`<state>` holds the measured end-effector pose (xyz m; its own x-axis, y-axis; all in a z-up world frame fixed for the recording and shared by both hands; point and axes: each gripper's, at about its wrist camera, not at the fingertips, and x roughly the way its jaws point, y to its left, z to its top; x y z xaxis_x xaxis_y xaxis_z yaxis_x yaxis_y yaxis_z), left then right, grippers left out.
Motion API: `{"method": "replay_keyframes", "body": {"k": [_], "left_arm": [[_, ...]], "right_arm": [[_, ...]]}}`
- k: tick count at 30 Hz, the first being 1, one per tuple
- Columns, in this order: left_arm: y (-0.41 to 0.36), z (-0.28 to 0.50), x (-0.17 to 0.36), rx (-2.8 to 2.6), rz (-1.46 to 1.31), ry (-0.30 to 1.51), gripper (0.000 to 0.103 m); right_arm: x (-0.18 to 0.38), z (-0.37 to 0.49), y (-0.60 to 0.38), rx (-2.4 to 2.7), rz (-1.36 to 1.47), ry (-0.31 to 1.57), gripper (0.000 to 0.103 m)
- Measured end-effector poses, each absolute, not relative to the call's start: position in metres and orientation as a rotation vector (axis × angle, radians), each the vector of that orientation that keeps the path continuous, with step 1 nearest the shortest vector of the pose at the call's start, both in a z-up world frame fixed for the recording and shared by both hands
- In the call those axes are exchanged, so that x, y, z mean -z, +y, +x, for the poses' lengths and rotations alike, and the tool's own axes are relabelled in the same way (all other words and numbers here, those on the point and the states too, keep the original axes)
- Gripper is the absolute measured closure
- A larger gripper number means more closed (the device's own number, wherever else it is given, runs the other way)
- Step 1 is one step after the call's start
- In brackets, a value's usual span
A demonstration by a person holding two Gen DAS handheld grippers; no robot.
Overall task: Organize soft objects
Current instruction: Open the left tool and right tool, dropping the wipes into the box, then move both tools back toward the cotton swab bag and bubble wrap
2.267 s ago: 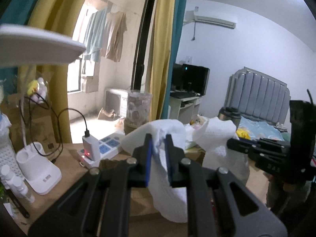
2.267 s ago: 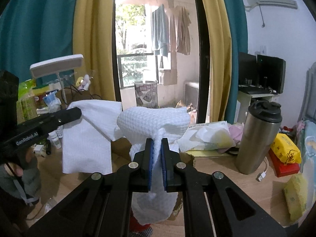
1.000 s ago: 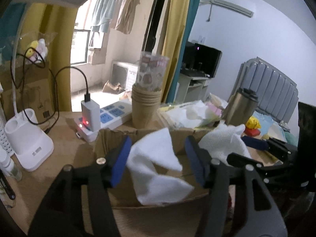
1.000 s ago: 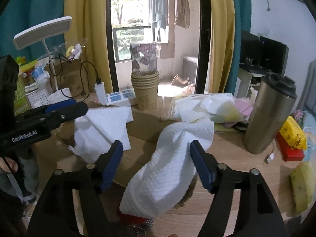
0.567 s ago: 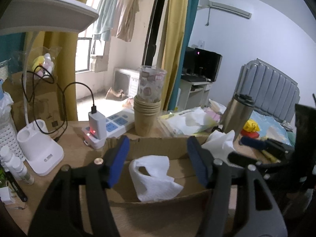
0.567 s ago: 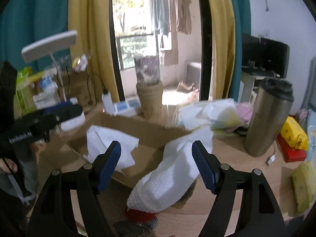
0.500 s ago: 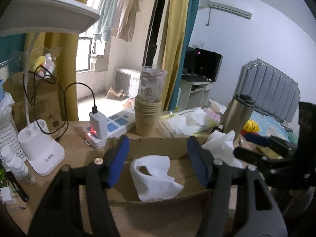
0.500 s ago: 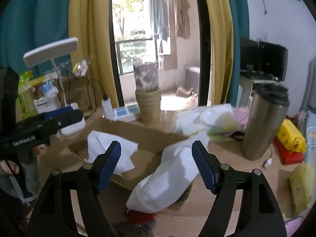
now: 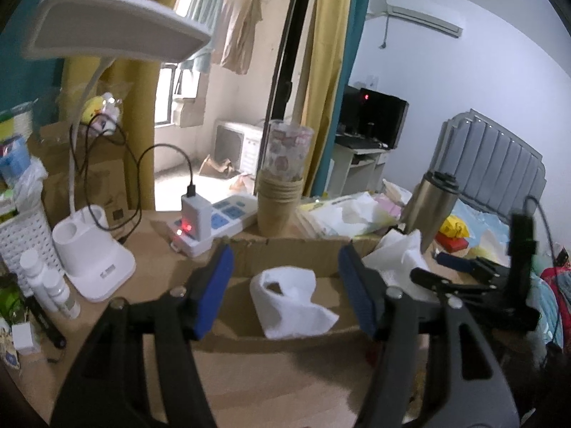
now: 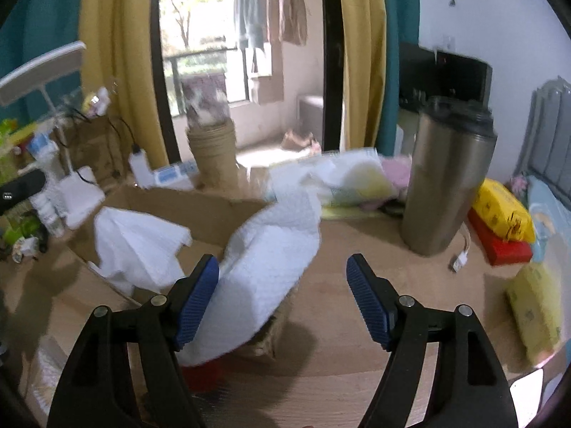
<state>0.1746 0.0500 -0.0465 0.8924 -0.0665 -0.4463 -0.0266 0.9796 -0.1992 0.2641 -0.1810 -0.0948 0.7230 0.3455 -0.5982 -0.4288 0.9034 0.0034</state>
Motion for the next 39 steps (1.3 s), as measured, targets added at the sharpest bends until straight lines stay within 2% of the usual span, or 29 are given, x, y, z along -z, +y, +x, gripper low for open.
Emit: {"method": "replay_keyframes", "body": {"k": [5, 16, 18, 19, 20, 30, 39], "left_arm": [[0.048, 0.166, 0.058, 0.022, -0.191, 0.503, 0.04], [0.042, 0.141, 0.063, 0.015, -0.141, 0.5, 0.039], [0.04, 0.138, 0.062, 0.019, -0.13, 0.5, 0.033], [0.038, 0.136, 0.061, 0.02, -0.123, 0.498, 0.025], [0.037, 0.134, 0.061, 0.024, -0.123, 0.495, 0.021], [0.023, 0.112, 0.051, 0.073, -0.122, 0.446, 0.019], [0.013, 0.09, 0.045, 0.091, -0.13, 0.399, 0.018]], "right_arm": [[0.113, 0.271, -0.181, -0.435, -0.135, 0.696, 0.026], [0.068, 0.235, -0.188, -0.464, -0.124, 0.538, 0.026], [0.06, 0.226, -0.188, -0.473, -0.123, 0.512, 0.026], [0.056, 0.221, -0.188, -0.477, -0.124, 0.5, 0.026], [0.051, 0.215, -0.188, -0.483, -0.125, 0.484, 0.026], [0.025, 0.155, -0.19, -0.539, -0.128, 0.402, 0.026], [0.03, 0.122, -0.199, -0.548, -0.135, 0.385, 0.026]]}}
